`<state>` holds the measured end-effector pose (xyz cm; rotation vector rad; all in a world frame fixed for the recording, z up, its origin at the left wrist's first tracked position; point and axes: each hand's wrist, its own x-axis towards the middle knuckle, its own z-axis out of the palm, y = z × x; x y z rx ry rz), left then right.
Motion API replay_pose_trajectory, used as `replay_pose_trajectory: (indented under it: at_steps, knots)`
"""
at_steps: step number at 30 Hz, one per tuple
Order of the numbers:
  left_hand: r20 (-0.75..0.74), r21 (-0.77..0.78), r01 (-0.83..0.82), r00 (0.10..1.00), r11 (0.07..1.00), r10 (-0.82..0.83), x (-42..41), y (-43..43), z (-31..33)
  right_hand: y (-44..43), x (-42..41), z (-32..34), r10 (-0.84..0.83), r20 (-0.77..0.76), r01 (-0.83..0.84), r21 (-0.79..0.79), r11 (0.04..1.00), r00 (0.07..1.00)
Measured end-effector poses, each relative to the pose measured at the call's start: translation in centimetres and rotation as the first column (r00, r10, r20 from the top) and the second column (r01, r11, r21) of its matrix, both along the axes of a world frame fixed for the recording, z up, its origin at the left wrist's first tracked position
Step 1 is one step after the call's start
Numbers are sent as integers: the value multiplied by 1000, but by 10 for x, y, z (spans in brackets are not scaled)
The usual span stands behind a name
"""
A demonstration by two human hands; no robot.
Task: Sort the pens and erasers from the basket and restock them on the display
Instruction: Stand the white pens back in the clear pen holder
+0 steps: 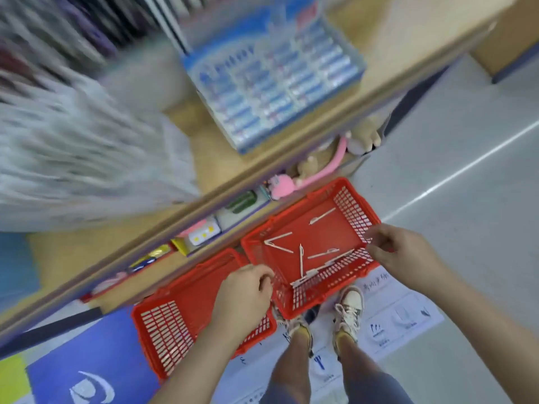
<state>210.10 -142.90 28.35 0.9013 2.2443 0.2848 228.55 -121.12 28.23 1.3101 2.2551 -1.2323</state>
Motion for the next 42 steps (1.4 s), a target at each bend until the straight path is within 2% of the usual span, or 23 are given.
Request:
replay_pose_trajectory:
  at_steps: [5,10,13,17,21,25,27,29,31,34,38,40,42]
  knots:
    - [59,-201,2,998,980,10,38,18,-198,15,21,-182,166,46,-169,70,983,985]
    - [29,-296,43,999,954,-36,67,24,-398,9,32,-374,310,81,-316,72,946,947]
    - [-5,-341,95,995,935,-103,74,33,-488,-2,19,-465,429,188,-441,29,897,884]
    - [-48,-360,125,987,925,-152,78,53,-567,-15,-8,-551,589,265,-610,-7,793,763]
    - [-58,-376,76,993,924,-105,76,62,-589,-27,-20,-587,674,375,-730,10,684,636]
    - [-133,-233,121,979,965,-155,65,68,-579,-19,-22,-593,701,331,-765,120,632,631]
    - [-158,-168,120,977,978,-147,47,67,-577,-6,-26,-594,671,249,-710,120,694,698]
    - [-151,-208,140,973,968,-173,28,62,-579,11,-35,-592,566,188,-596,209,775,802]
    - [-149,-308,201,955,930,-255,15,54,-582,29,-46,-589,515,176,-542,350,764,839]
    - [-171,-381,298,908,875,-383,9,51,-585,45,-58,-594,495,199,-528,449,721,846]
    - [-216,-376,395,842,838,-494,3,55,-583,46,-63,-601,456,301,-545,404,735,838]
    - [-257,-247,408,847,879,-466,4,60,-574,41,-57,-589,439,286,-517,320,794,852]
    - [-221,-37,305,926,952,-305,13,65,-556,31,-49,-568,334,176,-363,176,915,926]
